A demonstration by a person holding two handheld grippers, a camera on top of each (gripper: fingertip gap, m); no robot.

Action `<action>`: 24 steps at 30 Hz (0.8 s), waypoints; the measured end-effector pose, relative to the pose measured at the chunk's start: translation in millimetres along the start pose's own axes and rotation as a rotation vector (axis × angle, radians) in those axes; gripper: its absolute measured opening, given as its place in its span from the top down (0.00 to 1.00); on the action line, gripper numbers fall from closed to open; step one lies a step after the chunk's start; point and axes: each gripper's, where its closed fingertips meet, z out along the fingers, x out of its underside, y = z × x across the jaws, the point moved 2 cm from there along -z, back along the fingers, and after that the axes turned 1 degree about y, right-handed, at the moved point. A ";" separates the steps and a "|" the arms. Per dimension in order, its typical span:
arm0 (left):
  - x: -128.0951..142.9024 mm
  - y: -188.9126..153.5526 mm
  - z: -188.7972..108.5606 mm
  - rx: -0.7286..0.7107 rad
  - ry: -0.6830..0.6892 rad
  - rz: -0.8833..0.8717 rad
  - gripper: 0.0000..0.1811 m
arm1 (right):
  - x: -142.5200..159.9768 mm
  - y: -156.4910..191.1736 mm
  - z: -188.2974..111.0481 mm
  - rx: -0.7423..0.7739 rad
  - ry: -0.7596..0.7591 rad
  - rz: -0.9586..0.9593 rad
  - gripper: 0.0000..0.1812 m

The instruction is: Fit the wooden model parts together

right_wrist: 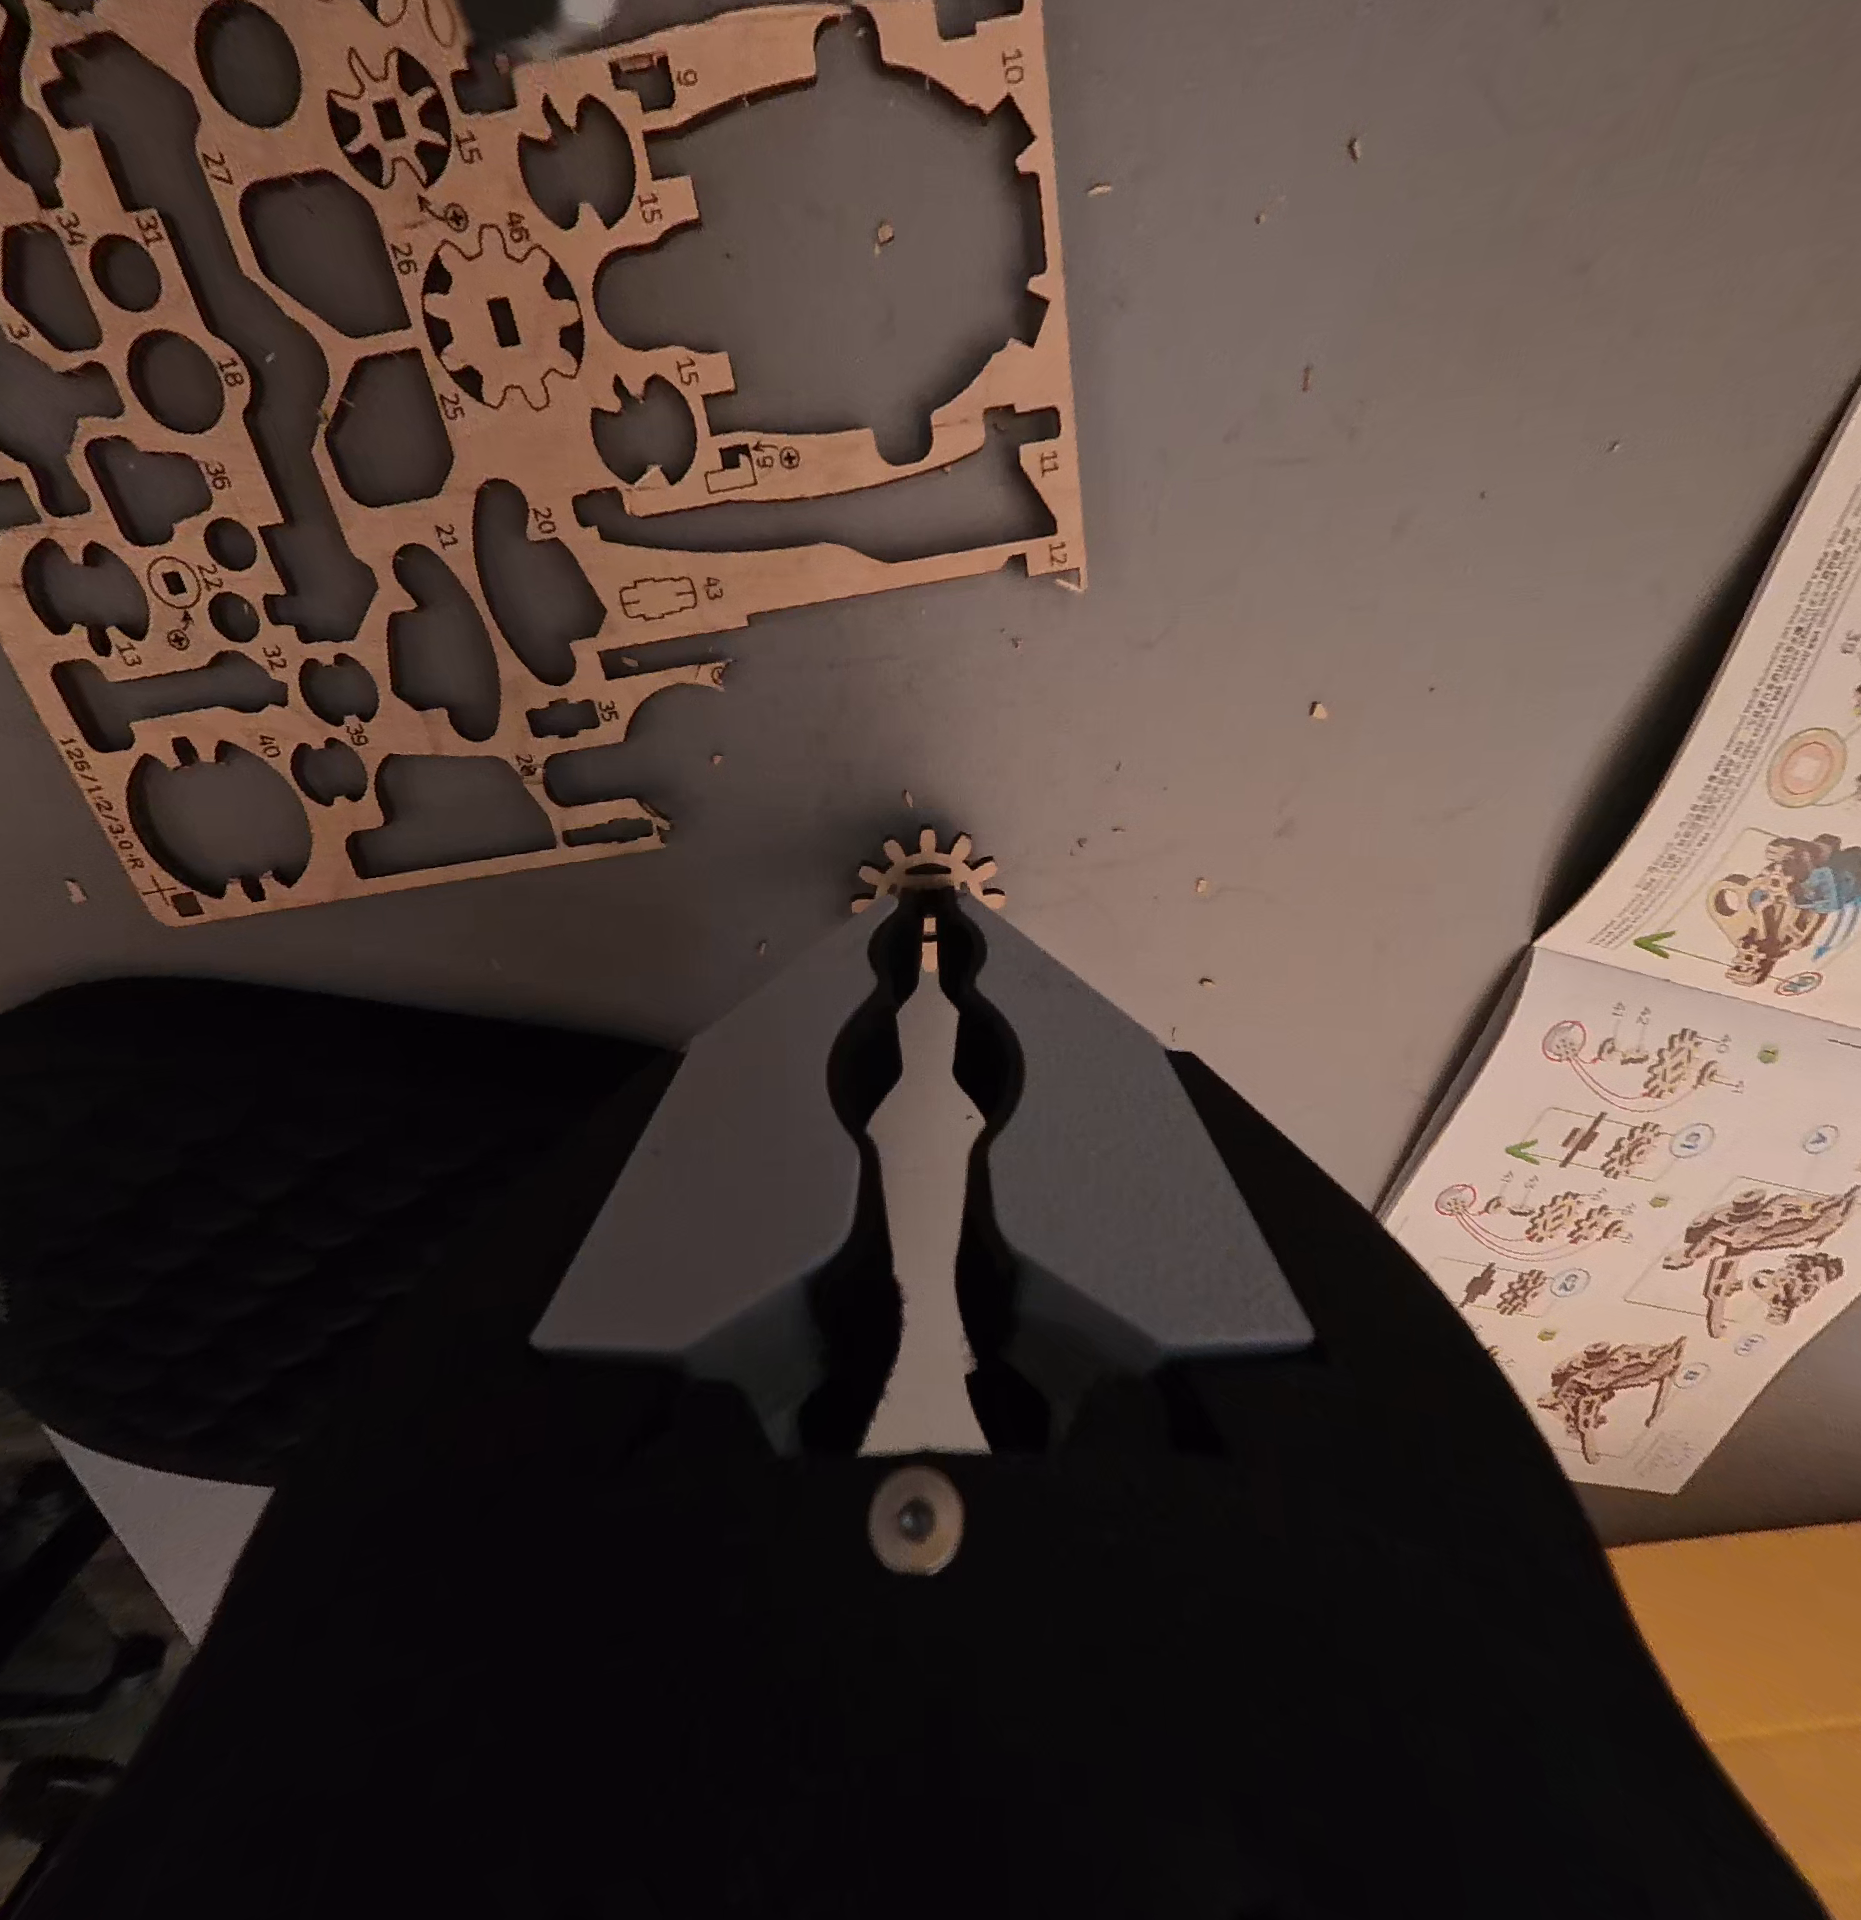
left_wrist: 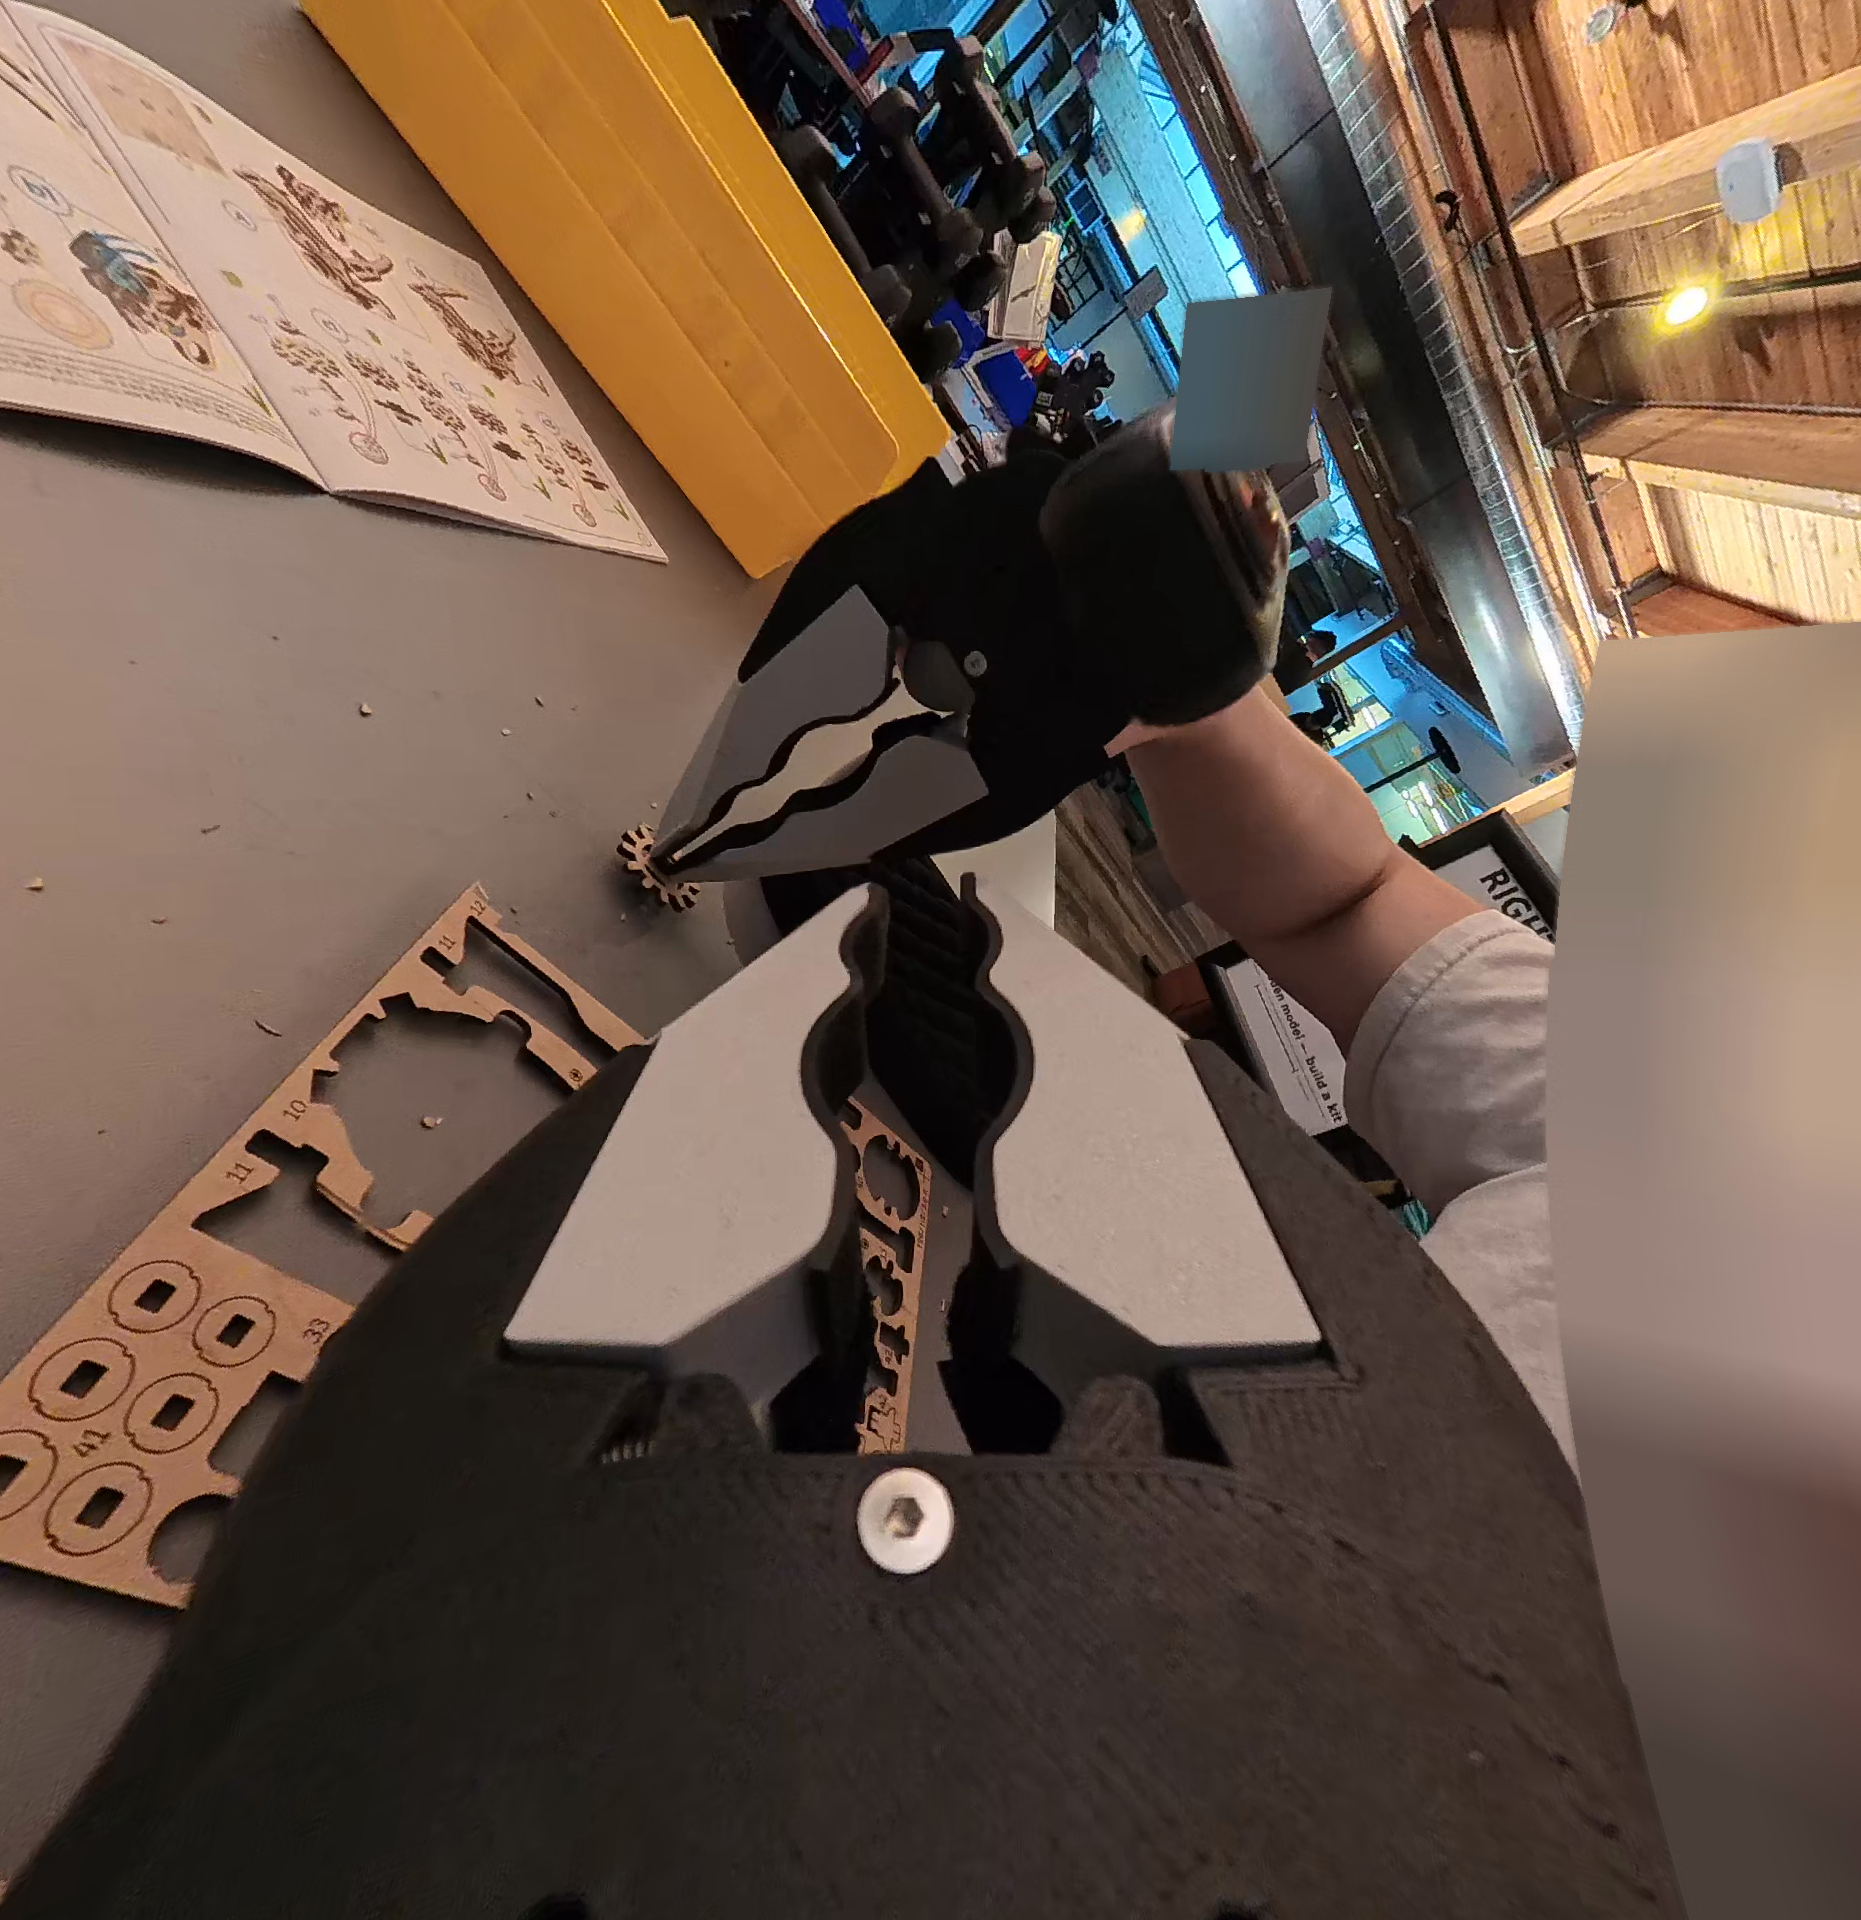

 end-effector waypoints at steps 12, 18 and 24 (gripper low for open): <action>-2.5 -1.4 -3.5 0.016 -0.012 -0.005 0.92 | 0.1 -1.2 0.3 0.013 -0.056 0.015 1.00; -24.1 -9.9 -23.1 0.019 -0.126 0.091 0.90 | -38.7 -5.4 -53.1 -0.057 -0.673 0.207 1.00; -33.3 -35.4 -34.9 0.031 -0.140 0.374 0.89 | -61.3 10.4 -126.9 -0.684 -1.213 0.364 1.00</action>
